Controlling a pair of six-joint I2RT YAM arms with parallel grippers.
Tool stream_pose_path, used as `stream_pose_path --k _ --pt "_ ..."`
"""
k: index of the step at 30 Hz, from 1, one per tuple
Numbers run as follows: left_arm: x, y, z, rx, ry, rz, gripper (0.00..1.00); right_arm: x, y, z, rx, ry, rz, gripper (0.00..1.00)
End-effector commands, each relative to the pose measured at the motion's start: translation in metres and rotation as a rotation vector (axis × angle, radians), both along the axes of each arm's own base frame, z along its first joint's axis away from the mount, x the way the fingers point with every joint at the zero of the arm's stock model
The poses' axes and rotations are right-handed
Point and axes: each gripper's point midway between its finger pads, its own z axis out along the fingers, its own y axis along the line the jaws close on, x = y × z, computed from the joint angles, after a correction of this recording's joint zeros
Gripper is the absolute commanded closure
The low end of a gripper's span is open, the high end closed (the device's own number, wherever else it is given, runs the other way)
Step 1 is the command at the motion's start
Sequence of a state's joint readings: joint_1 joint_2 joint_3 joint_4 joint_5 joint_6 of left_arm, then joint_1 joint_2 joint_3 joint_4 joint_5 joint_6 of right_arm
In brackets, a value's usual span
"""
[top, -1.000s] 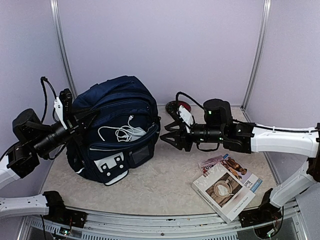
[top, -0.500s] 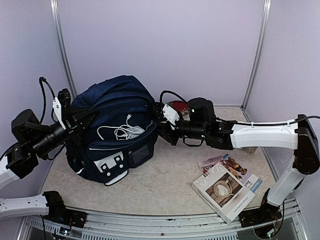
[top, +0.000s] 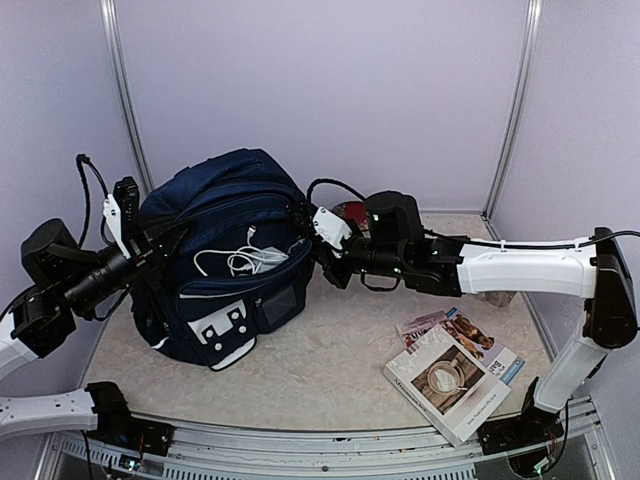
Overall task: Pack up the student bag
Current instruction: Adjust the student bag at the center of the board.
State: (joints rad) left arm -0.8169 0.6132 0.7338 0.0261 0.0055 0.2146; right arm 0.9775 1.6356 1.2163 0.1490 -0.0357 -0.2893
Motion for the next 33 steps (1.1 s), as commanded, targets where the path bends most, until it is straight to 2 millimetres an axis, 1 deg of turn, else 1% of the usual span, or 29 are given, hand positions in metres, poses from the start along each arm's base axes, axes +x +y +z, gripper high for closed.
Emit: stream_pose_path --k 1,3,8,11,13,17,18,19,21,22,23,25,26,28,29,30,31,33 --pt "-0.004 0.011 0.027 -0.091 -0.058 0.024 1.00 0.014 -0.025 0.069 0.045 -0.159 -0.143 1.00" --pt "-0.003 0.010 0.026 -0.095 -0.048 0.017 1.00 0.012 -0.033 0.083 0.047 -0.203 -0.162 1.00" --pt "-0.002 0.003 0.023 -0.116 -0.004 -0.012 1.00 0.010 -0.048 0.128 0.084 -0.302 -0.194 1.00" --pt "-0.002 -0.003 0.022 -0.132 0.020 -0.043 1.00 0.001 -0.046 0.149 0.116 -0.343 -0.148 1.00" --pt "-0.001 -0.007 0.022 -0.149 0.039 -0.060 1.00 -0.003 -0.043 0.158 0.125 -0.372 -0.115 1.00" --pt "0.002 -0.015 0.021 -0.221 0.102 -0.098 1.00 -0.010 -0.040 0.186 0.152 -0.443 -0.081 1.00" --pt "0.003 -0.016 0.018 -0.258 0.137 -0.111 1.00 -0.010 -0.041 0.194 0.159 -0.460 -0.080 1.00" --pt "0.002 -0.017 0.021 -0.310 0.149 -0.128 1.00 -0.010 -0.042 0.202 0.165 -0.475 -0.082 1.00" --pt "0.001 -0.021 0.017 -0.384 0.188 -0.168 1.00 -0.005 -0.041 0.216 0.168 -0.503 -0.091 1.00" --pt "0.000 -0.023 0.017 -0.422 0.202 -0.186 1.00 -0.001 -0.042 0.233 0.182 -0.523 -0.102 1.00" --pt "-0.001 -0.026 0.017 -0.449 0.209 -0.198 1.00 0.000 -0.038 0.241 0.185 -0.534 -0.084 1.00" --pt "-0.001 -0.032 0.018 -0.487 0.217 -0.203 1.00 0.005 -0.025 0.245 0.165 -0.540 -0.055 1.00" --pt "0.000 -0.038 0.014 -0.489 0.228 -0.201 1.00 0.006 -0.018 0.246 0.164 -0.543 -0.036 1.00" --pt "0.002 -0.048 0.007 -0.492 0.247 -0.185 1.00 0.006 0.000 0.235 0.138 -0.531 0.026 1.00" --pt "0.002 -0.051 0.003 -0.493 0.257 -0.184 1.00 0.003 0.008 0.227 0.127 -0.533 0.065 1.00" --pt "0.002 -0.053 -0.001 -0.498 0.271 -0.185 1.00 0.002 0.012 0.221 0.115 -0.537 0.083 1.00" --pt "0.003 -0.052 -0.004 -0.511 0.286 -0.183 1.00 -0.001 0.016 0.215 0.106 -0.538 0.105 1.00" --pt "0.002 -0.044 -0.010 -0.559 0.311 -0.174 1.00 -0.001 0.016 0.205 0.087 -0.537 0.115 1.00"
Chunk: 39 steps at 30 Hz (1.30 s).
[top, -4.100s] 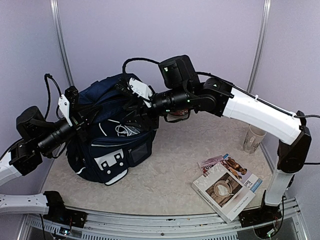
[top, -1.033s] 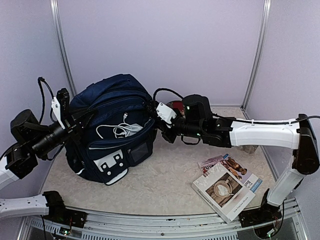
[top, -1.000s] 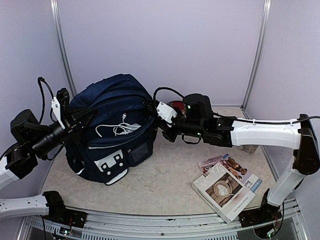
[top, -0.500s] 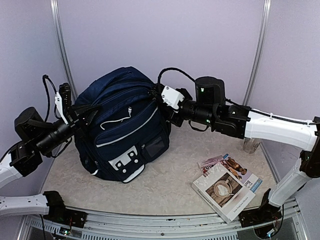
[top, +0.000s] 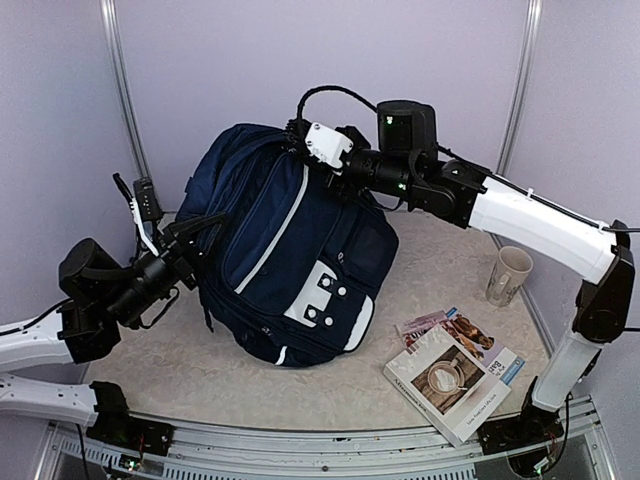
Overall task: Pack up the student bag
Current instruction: Adjust the student bag at the center of the board.
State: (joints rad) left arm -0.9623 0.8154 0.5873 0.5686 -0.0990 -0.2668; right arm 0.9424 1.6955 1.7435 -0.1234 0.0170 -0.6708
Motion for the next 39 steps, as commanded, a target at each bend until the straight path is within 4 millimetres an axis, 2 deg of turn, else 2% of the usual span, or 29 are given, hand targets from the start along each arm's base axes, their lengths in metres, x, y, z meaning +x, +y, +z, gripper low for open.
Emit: stream_pose_path --k 1,5,8,9,11,16,22,23,27,30,32,36,38,39 --pt "-0.003 0.008 -0.014 -0.113 0.093 -0.019 1.00 -0.033 0.016 0.039 0.102 -0.112 0.160 1.00" --pt "0.001 0.014 -0.060 -0.125 0.232 0.008 0.98 -0.019 0.000 0.020 0.068 -0.118 0.148 1.00" --pt "0.005 0.019 -0.091 -0.127 0.322 0.039 0.97 0.002 -0.006 -0.004 0.032 -0.080 0.144 1.00" --pt "0.009 0.024 -0.101 -0.135 0.358 0.069 0.97 0.008 -0.003 -0.017 0.000 -0.080 0.141 1.00" --pt "0.015 0.036 -0.119 -0.136 0.424 0.137 0.97 0.011 0.007 -0.031 -0.030 -0.072 0.168 1.00" --pt "0.024 0.070 -0.162 -0.187 0.576 0.301 1.00 0.018 0.046 -0.045 -0.026 -0.055 0.274 1.00" --pt "0.027 0.074 -0.195 -0.229 0.698 0.321 1.00 0.017 0.092 -0.072 -0.012 -0.041 0.333 1.00" --pt "0.027 0.071 -0.198 -0.225 0.710 0.317 1.00 0.014 0.099 -0.076 -0.005 -0.038 0.340 0.97" --pt "0.028 0.062 -0.213 -0.212 0.767 0.300 1.00 0.004 0.115 -0.109 -0.029 0.009 0.327 0.68" --pt "0.029 0.069 -0.231 -0.249 0.832 0.335 1.00 0.005 0.109 -0.120 -0.014 0.071 0.286 0.52" --pt "0.029 0.081 -0.244 -0.291 0.867 0.381 1.00 0.006 0.101 -0.122 0.009 0.119 0.251 0.47" --pt "0.030 0.107 -0.259 -0.349 0.893 0.499 1.00 -0.004 0.078 -0.115 0.083 0.271 0.193 0.42" --pt "0.029 0.117 -0.266 -0.361 0.910 0.544 1.00 -0.014 0.064 -0.123 0.100 0.393 0.165 0.42" --pt "0.029 0.118 -0.269 -0.357 0.916 0.556 0.95 -0.021 0.057 -0.132 0.092 0.468 0.156 0.42"
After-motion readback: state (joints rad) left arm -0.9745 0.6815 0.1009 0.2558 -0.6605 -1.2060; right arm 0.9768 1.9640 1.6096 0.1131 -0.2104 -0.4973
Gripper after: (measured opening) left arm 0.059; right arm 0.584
